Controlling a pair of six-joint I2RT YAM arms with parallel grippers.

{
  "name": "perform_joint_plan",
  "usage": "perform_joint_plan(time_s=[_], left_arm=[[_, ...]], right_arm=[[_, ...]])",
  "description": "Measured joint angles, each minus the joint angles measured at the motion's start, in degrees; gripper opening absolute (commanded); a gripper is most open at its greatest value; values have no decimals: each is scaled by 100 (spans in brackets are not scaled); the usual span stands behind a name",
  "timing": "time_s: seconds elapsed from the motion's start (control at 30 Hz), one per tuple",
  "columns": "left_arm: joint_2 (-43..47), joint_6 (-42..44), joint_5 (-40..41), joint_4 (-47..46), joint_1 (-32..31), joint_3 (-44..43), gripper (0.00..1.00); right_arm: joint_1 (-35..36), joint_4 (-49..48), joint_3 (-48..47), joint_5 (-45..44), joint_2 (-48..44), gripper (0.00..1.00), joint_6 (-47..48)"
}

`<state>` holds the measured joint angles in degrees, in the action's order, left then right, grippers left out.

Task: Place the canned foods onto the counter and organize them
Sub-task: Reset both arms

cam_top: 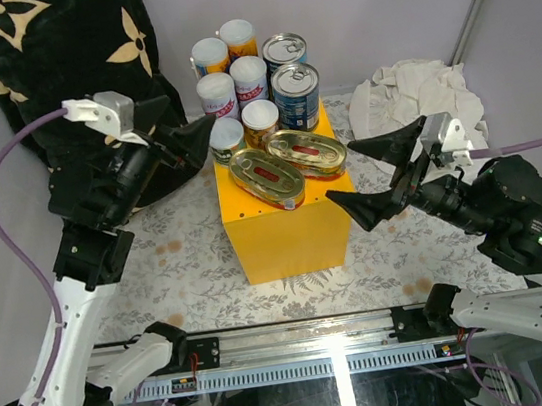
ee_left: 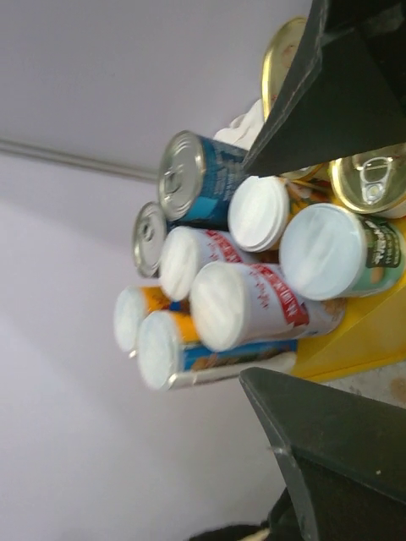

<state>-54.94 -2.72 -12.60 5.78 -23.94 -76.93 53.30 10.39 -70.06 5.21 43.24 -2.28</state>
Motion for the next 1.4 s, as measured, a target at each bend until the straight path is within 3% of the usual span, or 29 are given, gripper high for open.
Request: perform_joint_plan(time_s=[0.17,0.3,0.5,0.63,0.73,0.83,0.97,1.1,1.4], left_arm=[[-278,-138,608,192,136,-802,100],[-595,-466,752,341,916,-1329,100],[-793,-1453,-7,245,2999,-758,100],[-702,-1998,-415,28,3543,302,100],[-527,-2203,-496,-20,3606,1049,100],[-116,-2297,-435,-210,3582,1829,100],[695,-2310,37,-807,3195,3032,100],[964,-2055,426,-1379,2566,3880,100],[756,-1637,809,-1786,2356,4183,100]], right_arm=[[0,-570,-96,-33,382,100,15],[-258,-756,9,-76,756,100,7],[-2144,-695,-46,398,791,100,-546],[-3368,-1102,295,879,748,100,-1305],[-4607,-1768,1276,1340,619,100,-2304],[-5386,-2450,2516,1370,592,100,-3239],[-5305,-2275,3947,1019,608,100,-3624],[-5136,-1759,4157,240,575,100,-3574],[-4903,-1744,4369,-592,367,99,-3497]])
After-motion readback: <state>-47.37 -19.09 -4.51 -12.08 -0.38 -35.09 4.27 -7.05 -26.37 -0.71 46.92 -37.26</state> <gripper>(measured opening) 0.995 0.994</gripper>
